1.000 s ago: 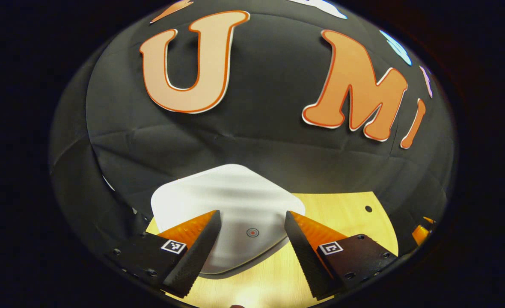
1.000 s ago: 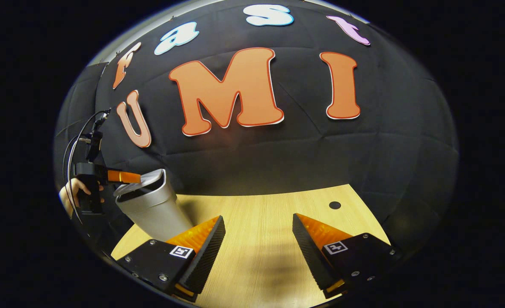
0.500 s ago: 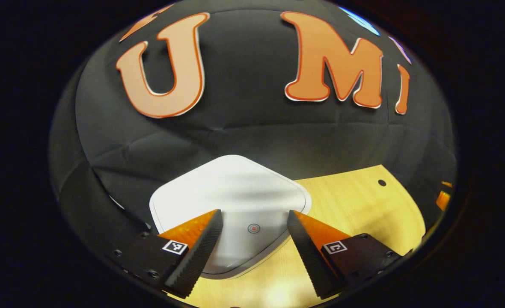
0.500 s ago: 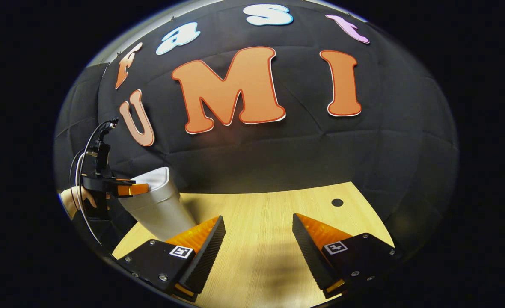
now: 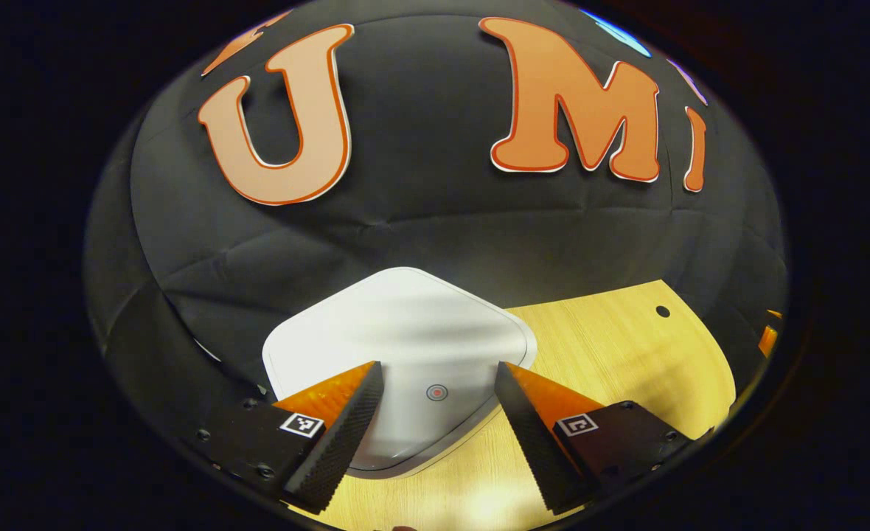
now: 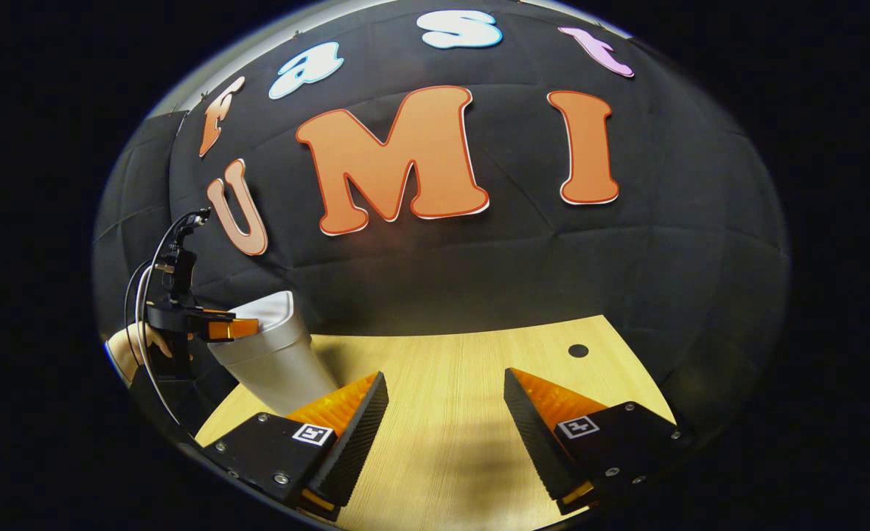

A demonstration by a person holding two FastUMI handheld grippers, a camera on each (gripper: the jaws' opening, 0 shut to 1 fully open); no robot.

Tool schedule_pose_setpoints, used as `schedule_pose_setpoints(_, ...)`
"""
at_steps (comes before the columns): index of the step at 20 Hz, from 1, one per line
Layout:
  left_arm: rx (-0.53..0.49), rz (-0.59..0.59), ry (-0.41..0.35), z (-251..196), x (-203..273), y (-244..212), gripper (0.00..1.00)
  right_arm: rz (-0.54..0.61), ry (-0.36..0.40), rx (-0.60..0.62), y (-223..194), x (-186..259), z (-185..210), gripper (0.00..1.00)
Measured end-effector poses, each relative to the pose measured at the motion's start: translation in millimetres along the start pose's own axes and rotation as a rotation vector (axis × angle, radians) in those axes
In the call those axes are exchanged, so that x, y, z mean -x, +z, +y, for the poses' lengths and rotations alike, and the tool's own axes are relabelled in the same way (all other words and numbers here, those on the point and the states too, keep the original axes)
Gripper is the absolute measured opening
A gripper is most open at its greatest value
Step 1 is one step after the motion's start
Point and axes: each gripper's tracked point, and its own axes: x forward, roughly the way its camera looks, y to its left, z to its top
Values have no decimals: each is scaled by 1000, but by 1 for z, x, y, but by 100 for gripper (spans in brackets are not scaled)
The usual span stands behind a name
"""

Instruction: Press the lid of the desktop garbage bin to open it, pick up the crumpled paper on the desktop and throw it into the bin, then pick up the pop can on the desktop and drop it into the bin, and finally close the garbage bin lid.

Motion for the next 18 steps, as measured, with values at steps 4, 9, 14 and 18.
schedule_pose_setpoints(4, 46, -57, 23, 0, 10, 13, 98, -20, -17, -3, 9, 2, -2, 94)
schedule_pose_setpoints(9, -6, -195, -37, -32, 57, 51, 97, -61, -12, 25, 25, 5, 9, 94)
schedule_pose_setpoints(14, 40, -303, -127, -74, 95, 71, 97, -74, -1, 57, 24, 11, 22, 95)
schedule_pose_setpoints(18, 116, -353, -179, -99, 119, 67, 97, -129, -15, 58, 31, 20, 27, 100)
